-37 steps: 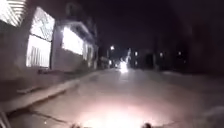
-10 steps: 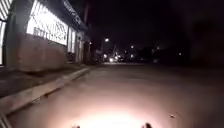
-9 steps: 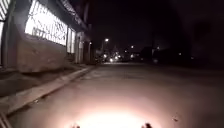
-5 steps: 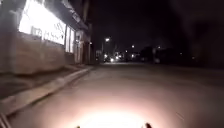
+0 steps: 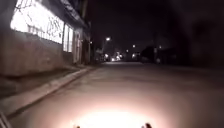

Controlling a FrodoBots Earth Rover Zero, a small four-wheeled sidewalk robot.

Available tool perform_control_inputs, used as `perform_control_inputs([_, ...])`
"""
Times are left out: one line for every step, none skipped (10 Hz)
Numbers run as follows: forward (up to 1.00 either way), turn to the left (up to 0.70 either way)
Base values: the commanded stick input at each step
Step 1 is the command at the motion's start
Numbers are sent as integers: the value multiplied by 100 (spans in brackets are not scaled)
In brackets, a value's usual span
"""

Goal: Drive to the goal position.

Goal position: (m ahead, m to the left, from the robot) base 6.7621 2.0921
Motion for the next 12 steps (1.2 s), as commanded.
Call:
perform_control_inputs([70,0])
perform_control_inputs([70,0])
perform_control_inputs([70,0])
perform_control_inputs([70,-13])
perform_control_inputs([70,-34])
perform_control_inputs([70,-35])
perform_control_inputs([70,-35])
perform_control_inputs([70,-2])
perform_control_inputs([70,0])
perform_control_inputs([70,0])
perform_control_inputs([70,0])
perform_control_inputs([70,0])
